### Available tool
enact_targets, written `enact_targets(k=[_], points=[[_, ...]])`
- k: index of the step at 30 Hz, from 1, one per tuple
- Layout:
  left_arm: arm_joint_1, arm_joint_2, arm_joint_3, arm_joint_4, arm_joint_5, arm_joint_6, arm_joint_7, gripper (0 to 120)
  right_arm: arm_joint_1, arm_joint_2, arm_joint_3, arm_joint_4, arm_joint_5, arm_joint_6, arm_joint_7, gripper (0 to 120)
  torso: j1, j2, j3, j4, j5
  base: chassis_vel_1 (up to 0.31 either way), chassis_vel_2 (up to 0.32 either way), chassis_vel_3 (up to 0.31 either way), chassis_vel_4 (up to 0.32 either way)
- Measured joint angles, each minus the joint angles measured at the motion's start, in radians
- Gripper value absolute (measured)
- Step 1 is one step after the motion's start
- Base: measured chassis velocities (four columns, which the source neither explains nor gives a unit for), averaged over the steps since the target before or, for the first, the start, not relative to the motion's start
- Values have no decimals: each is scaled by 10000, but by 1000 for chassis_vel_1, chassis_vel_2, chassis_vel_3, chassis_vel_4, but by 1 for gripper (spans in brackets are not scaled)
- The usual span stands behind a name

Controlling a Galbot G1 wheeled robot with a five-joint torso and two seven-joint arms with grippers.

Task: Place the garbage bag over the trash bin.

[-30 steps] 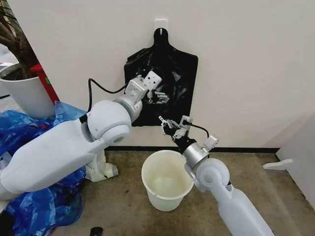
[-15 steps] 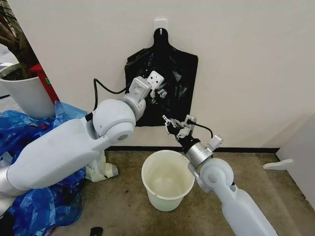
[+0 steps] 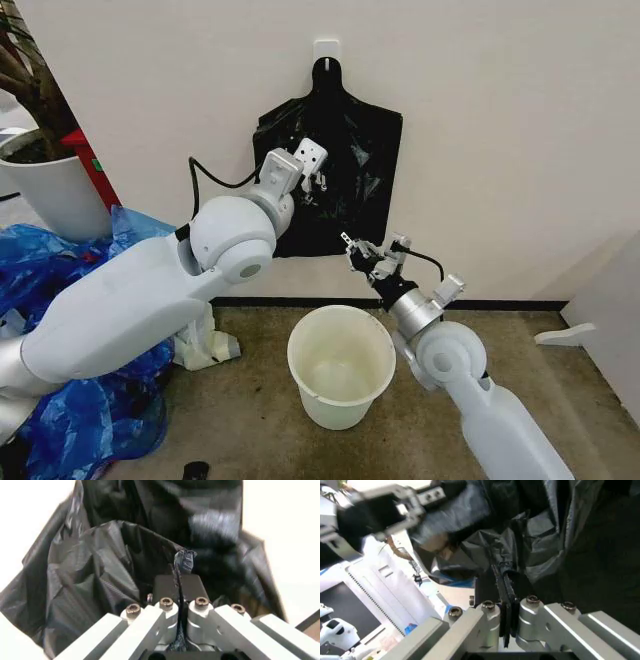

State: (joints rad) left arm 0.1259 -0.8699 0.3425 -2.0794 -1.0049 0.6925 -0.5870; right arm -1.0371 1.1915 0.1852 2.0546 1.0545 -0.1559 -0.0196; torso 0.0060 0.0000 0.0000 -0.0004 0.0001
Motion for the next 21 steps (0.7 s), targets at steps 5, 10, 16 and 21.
enact_targets(k=[5,10,16,21], points=[[895,199,-1282,-283,-155,-1409,876,0,-146,1,142,-71,-39,121,-253,0,-1,0,-1,4,0,0,0,0,0],[1833,485,-2437,-467,-103,-2642,1498,0,-312,-14,236,-71,-131,142,-365,0,-1,0,-1,2,0,0,0,0,0],[2886,819,-3291,-620,-42,-3471,2063,0,-428,-35,195,-5,-522,233,-640,8,-1,0,-1,3,0,0,0,0,0],[3220,885,-3511,-651,-6,-3649,2193,0,-441,-40,184,18,-616,243,-730,16,-1,0,-1,2,-2,0,0,0,0]])
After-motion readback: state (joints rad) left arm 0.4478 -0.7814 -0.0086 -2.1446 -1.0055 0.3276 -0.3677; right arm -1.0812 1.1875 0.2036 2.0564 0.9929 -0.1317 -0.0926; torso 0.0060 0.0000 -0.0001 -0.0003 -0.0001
